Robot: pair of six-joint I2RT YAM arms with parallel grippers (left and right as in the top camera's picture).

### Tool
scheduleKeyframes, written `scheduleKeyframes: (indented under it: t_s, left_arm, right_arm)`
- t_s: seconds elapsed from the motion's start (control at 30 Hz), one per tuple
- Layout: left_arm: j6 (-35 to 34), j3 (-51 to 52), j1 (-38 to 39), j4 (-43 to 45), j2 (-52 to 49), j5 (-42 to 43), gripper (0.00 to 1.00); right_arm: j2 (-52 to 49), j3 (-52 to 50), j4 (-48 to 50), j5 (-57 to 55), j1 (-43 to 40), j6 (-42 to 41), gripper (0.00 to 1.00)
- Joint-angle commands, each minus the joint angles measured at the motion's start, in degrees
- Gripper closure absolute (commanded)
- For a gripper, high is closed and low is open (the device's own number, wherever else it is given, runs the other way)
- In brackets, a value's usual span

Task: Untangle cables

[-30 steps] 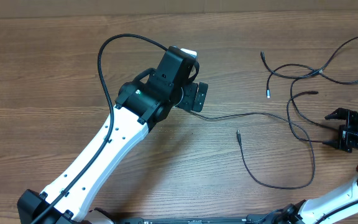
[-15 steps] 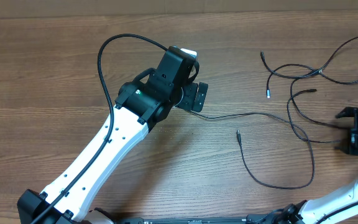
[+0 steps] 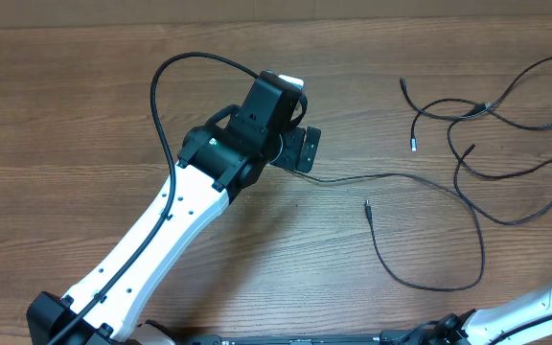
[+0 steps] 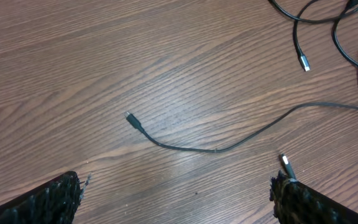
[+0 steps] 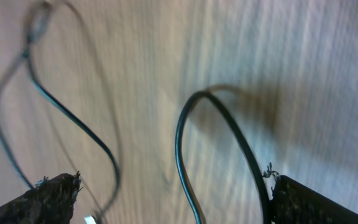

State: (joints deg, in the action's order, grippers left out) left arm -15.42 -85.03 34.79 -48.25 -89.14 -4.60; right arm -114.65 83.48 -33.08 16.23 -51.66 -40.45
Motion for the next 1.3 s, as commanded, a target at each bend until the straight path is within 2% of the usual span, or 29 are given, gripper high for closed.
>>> scheduleKeyframes:
  t_s: [0.0, 0.1, 0.17, 0.3, 0.47, 0.77, 0.93, 1.0, 1.1, 1.27]
  left_arm:
    - [0.42, -0.52, -0.26, 0.09, 0.33, -0.70, 0.00]
    - [0.42, -0.52, -0.24, 0.09, 0.33, -0.70, 0.00]
    - [0.42, -0.52, -0.24, 0.09, 0.33, -0.70, 0.00]
    - [0.42, -0.52, -0.31, 0.09, 0.33, -0.72, 0.00]
    - [0.42, -0.52, -0.26, 0.09, 0.33, -0.72, 0.00]
    - [0.42, -0.52, -0.26, 0.07, 0.33, -0.72, 0.00]
    - [0.42, -0.52, -0.26, 0.09, 0.33, -0.72, 0.00]
    - [0.42, -0.52, -0.26, 0.09, 0.33, -0.72, 0.00]
    - [0.42, -0.52, -0.26, 0.09, 0.33, -0.72, 0.00]
    - [0.42, -0.52, -0.26, 0.07, 0.33, -0.72, 0.00]
  right_arm:
    - [-0.35, 1.14, 4.17, -0.76, 0.17, 0.02, 0.06]
    - [-0.35, 1.14, 7.54, -0.74, 0.17, 0.02, 0.15]
    - [-0.35, 1.14, 6.75, -0.57, 0.15, 0.02, 0.16]
    - [0.48, 1.16, 3.10, 6.29, -0.31, 4.28, 0.00]
    - [7.56, 1.42, -1.62, 8.72, -0.48, 14.47, 0.00]
    - [25.92, 1.42, -8.61, 12.33, 1.44, 25.55, 0.00]
    - [30.29, 1.40, -16.98, 15.56, 8.35, 35.76, 0.00]
    - [30.18, 1.16, -23.89, 15.39, 13.81, 40.48, 0.00]
    - [29.64, 0.57, -29.35, 12.24, 20.20, 42.42, 0.00]
    - [29.64, -2.73, -32.15, 2.03, 28.61, 41.97, 0.00]
